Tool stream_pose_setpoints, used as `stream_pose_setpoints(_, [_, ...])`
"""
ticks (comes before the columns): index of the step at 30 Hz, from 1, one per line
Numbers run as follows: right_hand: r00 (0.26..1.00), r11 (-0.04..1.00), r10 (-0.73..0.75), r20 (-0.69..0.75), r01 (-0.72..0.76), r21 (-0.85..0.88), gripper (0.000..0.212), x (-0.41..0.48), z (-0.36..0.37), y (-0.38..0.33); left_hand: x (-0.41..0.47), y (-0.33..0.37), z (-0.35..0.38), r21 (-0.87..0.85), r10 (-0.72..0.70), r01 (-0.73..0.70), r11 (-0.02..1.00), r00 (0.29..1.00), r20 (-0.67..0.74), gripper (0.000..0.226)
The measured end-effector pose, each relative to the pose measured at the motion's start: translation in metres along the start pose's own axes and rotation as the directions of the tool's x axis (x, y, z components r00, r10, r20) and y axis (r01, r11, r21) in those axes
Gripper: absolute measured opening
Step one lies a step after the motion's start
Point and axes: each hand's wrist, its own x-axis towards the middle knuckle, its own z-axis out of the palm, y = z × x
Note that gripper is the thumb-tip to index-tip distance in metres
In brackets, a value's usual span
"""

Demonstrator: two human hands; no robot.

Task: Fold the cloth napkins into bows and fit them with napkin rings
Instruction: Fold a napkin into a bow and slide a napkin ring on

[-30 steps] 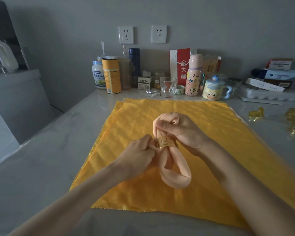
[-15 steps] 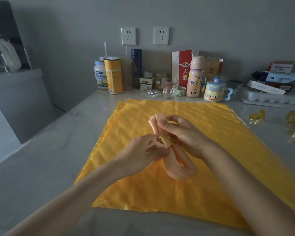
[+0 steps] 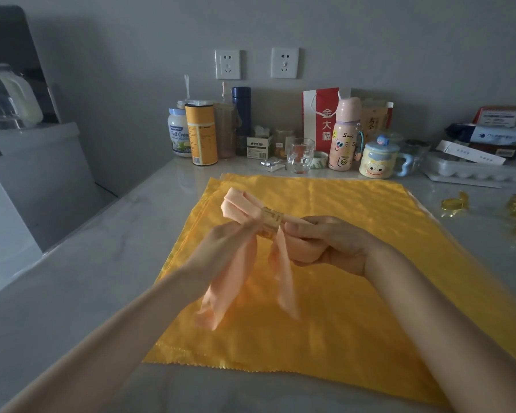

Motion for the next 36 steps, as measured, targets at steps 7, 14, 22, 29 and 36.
stream_pose_setpoints(7, [0.996, 0.999, -0.034, 0.078, 0.035, -0.018, 0.052, -0.004, -0.004, -0.006, 0.007, -0.002, -0.001, -0.444, -0.177, 0.231, 0.866, 0.971, 0.160, 0.048])
stream_pose_setpoints(14, [0.996, 0.957, -0.079, -0.043, 0.088, 0.275, 0.043, 0.001, 0.010, -0.003, 0.010, -0.005, 0.001, -0.565, -0.215, 0.205, 0.799, 0.975, 0.051, 0.053])
stream_pose_setpoints(22, [0.987, 0.951, 0.162, 0.003, -0.157, 0.266, 0.020, 0.006, 0.036, 0.011, 0.011, -0.010, 0.008, -0.601, -0.283, 0.222, 0.768, 0.959, -0.007, 0.017])
stream_pose_setpoints(29, [0.978, 0.930, 0.189, -0.090, -0.149, 0.336, 0.015, 0.010, 0.028, 0.007, 0.013, -0.010, 0.009, -0.661, -0.270, 0.151, 0.735, 0.960, -0.081, 0.019])
stream_pose_setpoints(36, [0.989, 0.959, 0.135, -0.064, -0.114, 0.261, 0.023, 0.005, 0.027, 0.003, 0.016, -0.009, 0.010, -0.663, -0.263, 0.113, 0.740, 0.956, -0.132, 0.028])
